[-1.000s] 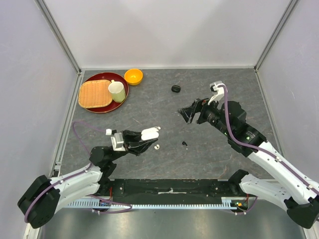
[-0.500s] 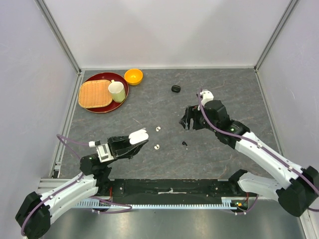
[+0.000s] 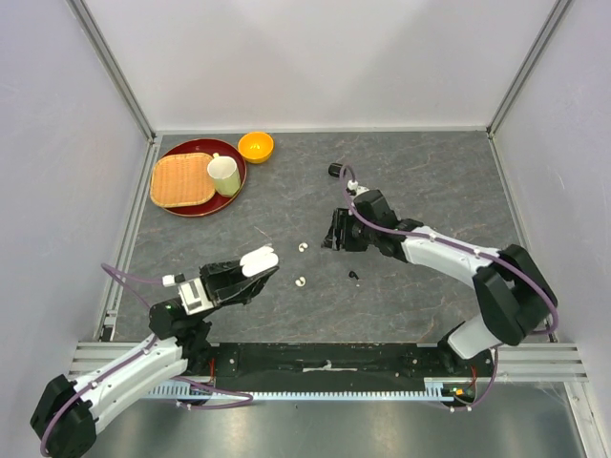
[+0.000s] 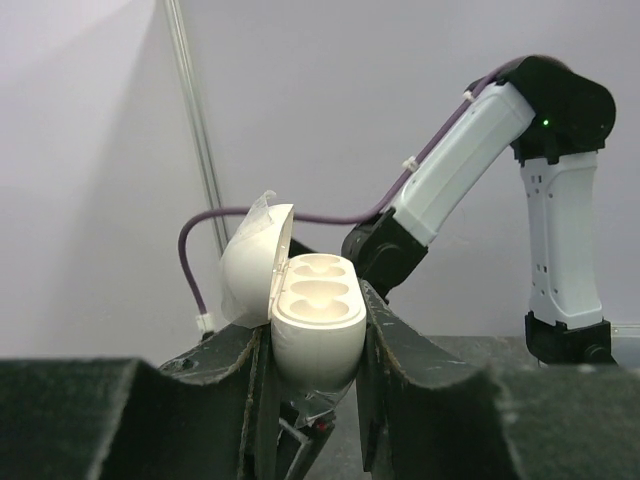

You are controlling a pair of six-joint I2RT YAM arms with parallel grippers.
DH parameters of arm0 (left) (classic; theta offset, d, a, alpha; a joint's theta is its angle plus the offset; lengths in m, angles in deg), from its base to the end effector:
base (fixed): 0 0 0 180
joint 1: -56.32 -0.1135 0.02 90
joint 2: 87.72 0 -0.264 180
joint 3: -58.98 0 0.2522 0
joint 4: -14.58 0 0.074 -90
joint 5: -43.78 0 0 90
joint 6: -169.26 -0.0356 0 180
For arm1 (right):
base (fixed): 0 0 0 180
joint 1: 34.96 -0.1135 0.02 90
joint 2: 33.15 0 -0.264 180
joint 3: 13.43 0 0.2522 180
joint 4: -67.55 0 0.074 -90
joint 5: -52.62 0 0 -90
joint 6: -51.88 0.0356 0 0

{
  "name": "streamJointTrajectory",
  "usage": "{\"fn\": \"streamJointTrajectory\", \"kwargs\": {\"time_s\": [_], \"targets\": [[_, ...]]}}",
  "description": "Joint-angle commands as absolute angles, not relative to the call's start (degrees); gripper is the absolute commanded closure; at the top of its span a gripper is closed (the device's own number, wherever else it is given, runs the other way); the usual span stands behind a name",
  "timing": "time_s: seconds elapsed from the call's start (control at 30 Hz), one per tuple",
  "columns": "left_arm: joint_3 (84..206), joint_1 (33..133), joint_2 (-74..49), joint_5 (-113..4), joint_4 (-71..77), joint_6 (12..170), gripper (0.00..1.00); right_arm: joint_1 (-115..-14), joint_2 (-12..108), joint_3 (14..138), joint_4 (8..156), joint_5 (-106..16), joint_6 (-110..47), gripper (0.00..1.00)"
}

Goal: Insert the wireless bluetooth earbuds into the charging case
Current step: Pick up the earbud from the center of the board.

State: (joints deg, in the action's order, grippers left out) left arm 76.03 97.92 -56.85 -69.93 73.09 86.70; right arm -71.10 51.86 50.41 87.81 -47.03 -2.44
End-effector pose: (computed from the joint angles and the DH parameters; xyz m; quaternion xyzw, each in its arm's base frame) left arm 0.0758 -0.0864 0.2637 0.2919 0.3047 -0.4468 0.7889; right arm 0.2501 0.1900 0.2132 -0.0382 0.9081 0.3025 0.2870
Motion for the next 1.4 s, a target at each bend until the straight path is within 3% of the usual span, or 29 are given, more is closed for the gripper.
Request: {"fn": "streamJointTrajectory", "kwargs": {"time_s": [0.0,0.37,0.87,1.37], "targets": [[74.41,98.07,-59.50,-67.85,73.16,83.57,0.98,-72.40,56.75,53.86,82.81,-52.23,-0.77,0.41],[73.62,98.15,-63.73,-66.17,69.02,81.46,0.98,-78.55,62.38,45.42,66.56,-52.33,16.09,0.55],[73.27,98.06,-66.28,-65.39,66.82,80.93,0.98,-86.20,58.35,35.93,61.01,-37.92,30.34,0.57],[72.83,98.15,-68.39,-64.77,65.24,81.02,0.98,-89.28,62.56,36.28,57.31,-37.74,34.38,0.60]]}}
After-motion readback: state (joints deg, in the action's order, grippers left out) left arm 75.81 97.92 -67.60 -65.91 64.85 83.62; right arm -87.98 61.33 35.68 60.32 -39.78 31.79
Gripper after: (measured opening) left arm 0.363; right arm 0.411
